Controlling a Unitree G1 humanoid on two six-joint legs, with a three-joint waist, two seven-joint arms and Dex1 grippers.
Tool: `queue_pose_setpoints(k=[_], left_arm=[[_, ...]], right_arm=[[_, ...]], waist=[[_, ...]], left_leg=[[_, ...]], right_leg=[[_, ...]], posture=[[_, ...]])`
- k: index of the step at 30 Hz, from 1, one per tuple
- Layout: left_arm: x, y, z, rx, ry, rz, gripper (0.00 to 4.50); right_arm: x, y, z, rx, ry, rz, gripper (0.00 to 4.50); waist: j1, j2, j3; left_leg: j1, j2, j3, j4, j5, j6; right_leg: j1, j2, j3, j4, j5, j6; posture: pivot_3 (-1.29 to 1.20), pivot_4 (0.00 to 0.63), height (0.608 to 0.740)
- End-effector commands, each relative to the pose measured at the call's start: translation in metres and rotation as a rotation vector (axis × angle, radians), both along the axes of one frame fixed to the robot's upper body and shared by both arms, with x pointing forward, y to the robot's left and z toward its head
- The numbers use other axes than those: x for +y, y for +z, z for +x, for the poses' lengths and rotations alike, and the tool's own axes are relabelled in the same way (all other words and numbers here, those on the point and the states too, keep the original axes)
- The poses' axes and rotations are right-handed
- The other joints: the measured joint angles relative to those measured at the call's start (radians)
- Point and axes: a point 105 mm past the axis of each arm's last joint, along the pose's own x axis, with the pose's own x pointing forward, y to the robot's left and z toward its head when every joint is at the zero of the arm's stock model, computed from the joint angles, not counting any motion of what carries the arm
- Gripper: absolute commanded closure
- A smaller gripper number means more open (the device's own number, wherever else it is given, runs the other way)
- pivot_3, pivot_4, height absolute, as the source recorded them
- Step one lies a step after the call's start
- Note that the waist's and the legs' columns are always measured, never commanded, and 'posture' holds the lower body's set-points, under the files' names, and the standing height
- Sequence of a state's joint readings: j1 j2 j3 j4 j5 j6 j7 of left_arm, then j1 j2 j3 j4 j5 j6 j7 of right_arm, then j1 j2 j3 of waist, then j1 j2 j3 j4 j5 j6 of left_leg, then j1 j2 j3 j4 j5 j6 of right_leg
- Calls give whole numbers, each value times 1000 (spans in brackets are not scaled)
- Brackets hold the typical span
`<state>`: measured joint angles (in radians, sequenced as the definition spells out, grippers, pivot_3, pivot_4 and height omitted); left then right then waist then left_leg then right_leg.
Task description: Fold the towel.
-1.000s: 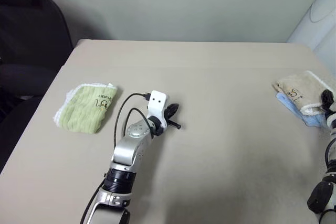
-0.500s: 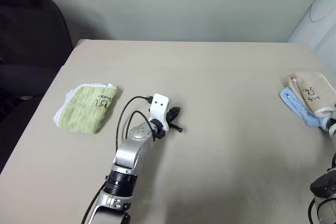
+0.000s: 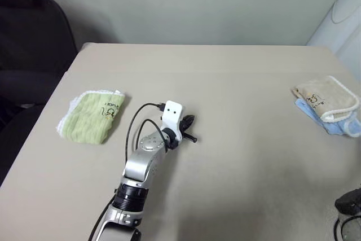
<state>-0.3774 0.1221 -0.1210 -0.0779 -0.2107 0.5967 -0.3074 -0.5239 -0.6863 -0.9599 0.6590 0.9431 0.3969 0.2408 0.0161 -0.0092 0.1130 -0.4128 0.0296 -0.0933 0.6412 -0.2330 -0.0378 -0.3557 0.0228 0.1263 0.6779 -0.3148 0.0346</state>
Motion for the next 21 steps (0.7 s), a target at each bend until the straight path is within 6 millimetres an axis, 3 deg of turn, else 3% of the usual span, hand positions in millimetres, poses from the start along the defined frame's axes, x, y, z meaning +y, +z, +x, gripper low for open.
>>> queue_pose_setpoints(k=[1, 6, 8, 10, 16, 21], left_arm=[[9, 32, 5, -145, -7, -16, 4390], [35, 41, 9, -256, 33, 47, 4390], [41, 38, 11, -253, 69, 42, 4390], [42, 35, 11, -247, 99, 46, 4390], [35, 23, 6, -224, 160, 42, 4390], [41, 17, 6, -213, 216, 49, 4390]], right_arm=[[56, 39, 19, 52, 180, -475, 99], [135, 47, 36, 41, 416, -764, 99], [172, 36, 44, 64, 528, -849, 99], [196, 17, 51, 104, 599, -888, 99], [216, -24, 63, 199, 624, -867, 99], [229, -38, 59, 214, 664, -894, 99]], waist=[[-6, 0, 0], [-20, 0, 0], [-20, 0, 0], [-19, 0, 0], [-11, 0, 0], [-13, 0, 0]], left_leg=[[0, 0, 0, 0, 0, 0], [1, 1, 0, 0, 0, 0], [2, 1, 0, 0, 0, 0], [2, 1, -1, 1, 0, 0], [1, 0, -2, 3, 0, -1], [1, 0, -2, 3, 0, -1]], right_leg=[[0, 0, 0, 0, 0, 0], [0, 3, 5, 0, 0, 0], [0, 4, 6, 0, 0, 0], [0, 4, 7, 0, 0, 1], [0, 2, 7, 0, 0, 2], [-1, 2, 7, 0, 0, 2]], posture=[[0, 150, 740], [0, 150, 740], [0, 150, 740], [0, 150, 740], [0, 150, 740], [0, 150, 740]])
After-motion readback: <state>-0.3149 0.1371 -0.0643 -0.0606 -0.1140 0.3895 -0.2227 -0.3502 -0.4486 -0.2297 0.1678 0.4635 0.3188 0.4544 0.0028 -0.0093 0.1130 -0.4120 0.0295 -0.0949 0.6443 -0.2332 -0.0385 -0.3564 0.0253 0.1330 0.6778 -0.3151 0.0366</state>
